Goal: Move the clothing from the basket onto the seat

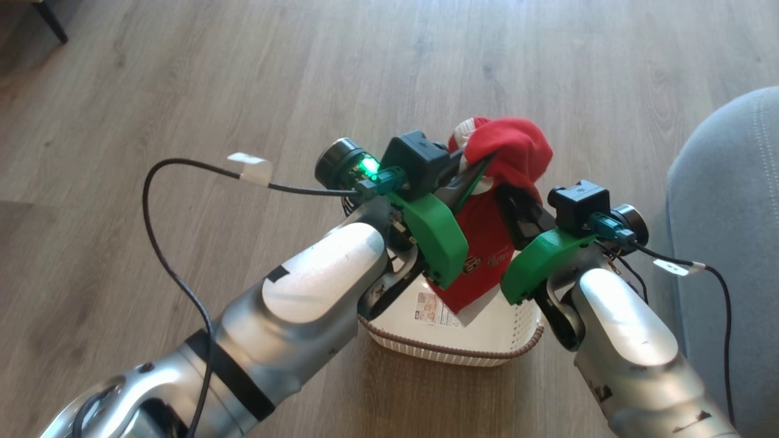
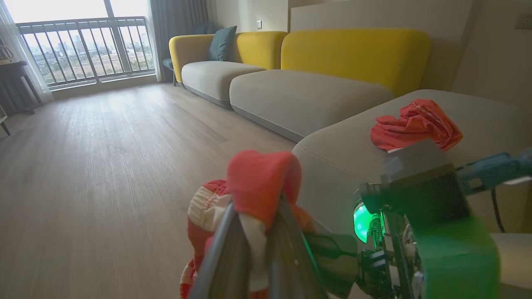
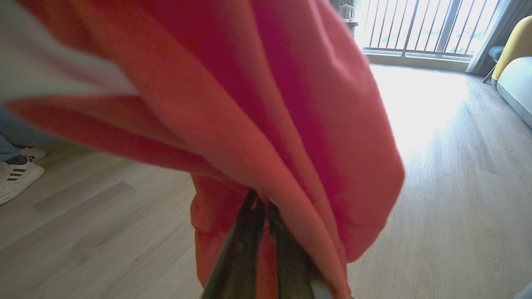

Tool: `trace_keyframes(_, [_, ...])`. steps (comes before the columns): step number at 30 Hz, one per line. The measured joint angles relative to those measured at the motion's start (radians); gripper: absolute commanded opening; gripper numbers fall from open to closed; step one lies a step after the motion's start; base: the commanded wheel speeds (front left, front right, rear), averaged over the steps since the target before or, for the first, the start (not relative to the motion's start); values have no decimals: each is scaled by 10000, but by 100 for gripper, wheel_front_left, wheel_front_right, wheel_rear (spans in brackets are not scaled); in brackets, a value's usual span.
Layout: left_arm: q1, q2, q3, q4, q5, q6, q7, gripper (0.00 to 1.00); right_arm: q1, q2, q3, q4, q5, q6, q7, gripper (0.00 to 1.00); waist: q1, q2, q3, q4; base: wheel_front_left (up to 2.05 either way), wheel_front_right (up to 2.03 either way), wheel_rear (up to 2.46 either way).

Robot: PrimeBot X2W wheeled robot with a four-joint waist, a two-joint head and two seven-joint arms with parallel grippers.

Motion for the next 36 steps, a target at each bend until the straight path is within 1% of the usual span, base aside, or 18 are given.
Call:
trace_keyframes(1, [14,0,77,27,54,-2,0,2,34,0,-48,-107,19,0,0,0,0,0,9,-41,0,0,0])
trace_keyframes(2, [35,2,146,67,150,-4,0,31,87,-2,-98,-211,19,0,0,0,0,0,19,-89,0,0,0])
trace_keyframes(3, [79,-2,230,111,226,-13,0,52,170,-2,-153,-311,17,0,0,0,0,0,28,-142,0,0,0])
trace_keyframes(4, [130,-4,324,169,284,-15,0,97,261,-2,-205,-407,15,0,0,0,0,0,36,-197,0,0,0])
trace_keyframes(5, [198,-2,424,217,334,-21,-4,100,362,-2,-267,-525,13,0,0,0,0,0,42,-254,0,0,0])
trace_keyframes(11, [784,0,949,516,685,-209,-29,100,807,2,-740,-1528,-63,0,0,0,0,0,17,-667,0,0,0])
trace_keyframes(12, [784,0,949,516,685,-209,-29,100,807,2,-740,-1528,-63,0,0,0,0,0,17,-667,0,0,0])
trace_keyframes(19, [1518,117,1737,907,1210,-485,-31,100,1345,0,-1256,-2541,-259,-2,0,0,0,0,-19,-1389,0,0,0])
trace_keyframes(24, [2199,242,2332,966,1693,-696,-31,100,1677,6,-1597,-3116,-334,-2,0,0,0,0,-83,-2065,0,0,0])
trace_keyframes(28, [2691,299,2790,920,2111,-945,-31,100,1950,6,-1894,-3526,-336,-2,0,0,0,0,-139,-2679,0,0,0])
trace_keyframes(36, [3508,330,3770,686,2801,-1350,-31,100,2233,12,-2075,-4194,-267,-2,0,0,0,0,-164,-4129,0,0,0])
